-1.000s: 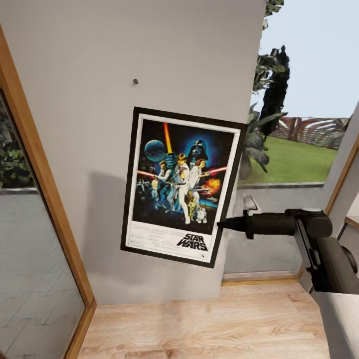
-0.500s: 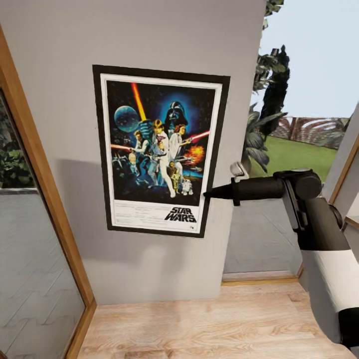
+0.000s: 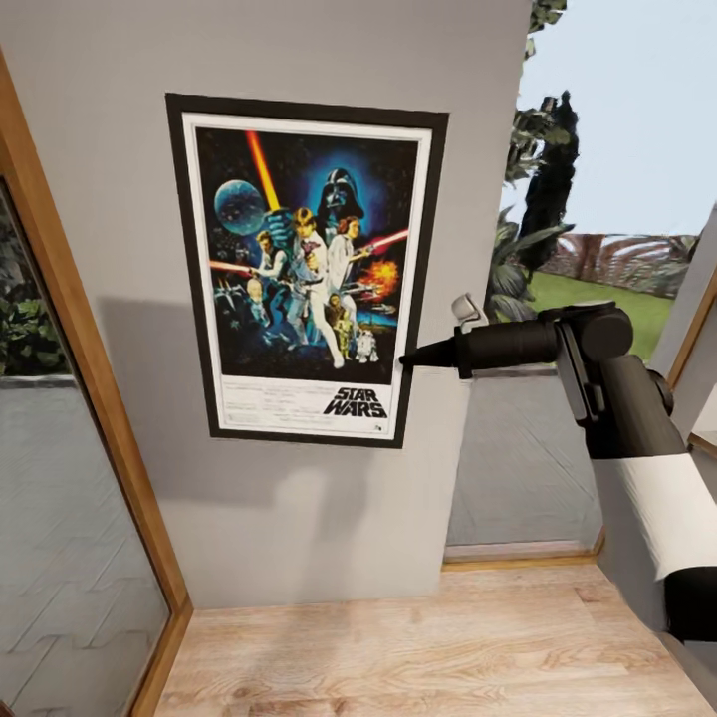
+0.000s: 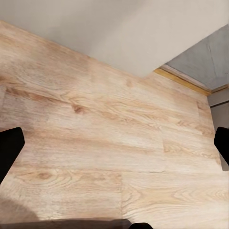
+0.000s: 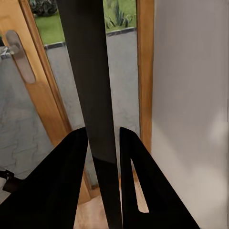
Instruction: Pick up the poster from the kitchen countertop and hang it on one of the wall nails in the kitchen.
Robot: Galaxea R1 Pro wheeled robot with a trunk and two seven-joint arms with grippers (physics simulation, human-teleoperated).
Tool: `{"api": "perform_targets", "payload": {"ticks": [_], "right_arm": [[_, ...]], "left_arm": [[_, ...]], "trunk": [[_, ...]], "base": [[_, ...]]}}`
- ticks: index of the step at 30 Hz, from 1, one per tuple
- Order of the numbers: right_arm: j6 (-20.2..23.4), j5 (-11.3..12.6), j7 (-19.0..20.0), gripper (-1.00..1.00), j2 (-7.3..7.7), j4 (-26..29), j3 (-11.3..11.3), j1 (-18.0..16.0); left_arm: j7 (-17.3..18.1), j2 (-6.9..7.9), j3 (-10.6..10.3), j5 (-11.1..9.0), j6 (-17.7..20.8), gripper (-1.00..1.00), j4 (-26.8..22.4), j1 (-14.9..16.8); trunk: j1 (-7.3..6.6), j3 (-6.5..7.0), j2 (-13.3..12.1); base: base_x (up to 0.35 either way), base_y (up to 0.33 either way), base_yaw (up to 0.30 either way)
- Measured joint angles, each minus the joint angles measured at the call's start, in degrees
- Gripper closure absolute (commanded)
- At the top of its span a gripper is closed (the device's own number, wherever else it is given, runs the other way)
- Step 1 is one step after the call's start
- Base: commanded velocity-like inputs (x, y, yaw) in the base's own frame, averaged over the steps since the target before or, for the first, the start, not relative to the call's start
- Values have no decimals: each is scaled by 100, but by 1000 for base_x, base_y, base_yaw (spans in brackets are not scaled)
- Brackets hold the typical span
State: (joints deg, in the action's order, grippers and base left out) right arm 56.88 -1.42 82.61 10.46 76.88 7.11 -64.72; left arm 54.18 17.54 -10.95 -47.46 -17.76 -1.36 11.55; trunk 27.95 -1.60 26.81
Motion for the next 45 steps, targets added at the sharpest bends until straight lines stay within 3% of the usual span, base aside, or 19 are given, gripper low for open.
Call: {"api": "perform_targets", "payload": {"ticks": [11,13,21,26,32,35,36,42,45], "right_arm": [[9,-8,-7,100,-3,-357,3,-252],[9,-21,-189,100,-6,-791,5,-563],[26,-10,-263,100,-244,-1333,9,-1093],[26,-29,-271,100,-410,-1411,13,-1194],[26,-35,-280,100,-453,-1429,20,-1224],[26,-33,-281,100,-459,-1431,280,-1227],[28,-27,-281,100,-460,-1437,503,-1227],[33,-42,-384,100,-466,-1761,625,-1468],[40,-35,-454,100,-578,-1910,679,-1629]], "left_arm": [[11,11,0,0,-2,-100,0,0],[12,11,0,0,-2,-100,0,1],[17,63,12,1,-2,-100,0,0],[20,84,10,3,-2,-100,0,1],[20,90,9,2,-2,-100,0,0],[21,90,9,2,-2,-100,0,0],[21,104,11,3,-2,-100,0,0],[20,133,9,2,-2,-100,0,-1],[20,134,9,3,-1,-100,0,-1]], "trunk": [[0,0,0],[0,0,0],[0,0,0],[0,0,0],[0,0,0],[0,0,0],[0,0,0],[0,0,0],[0,0,0]], "base": [[0,0,0],[0,0,0],[0,0,0],[0,0,0],[0,0,0],[0,0,0],[0,0,0],[0,0,0],[0,0,0]]}}
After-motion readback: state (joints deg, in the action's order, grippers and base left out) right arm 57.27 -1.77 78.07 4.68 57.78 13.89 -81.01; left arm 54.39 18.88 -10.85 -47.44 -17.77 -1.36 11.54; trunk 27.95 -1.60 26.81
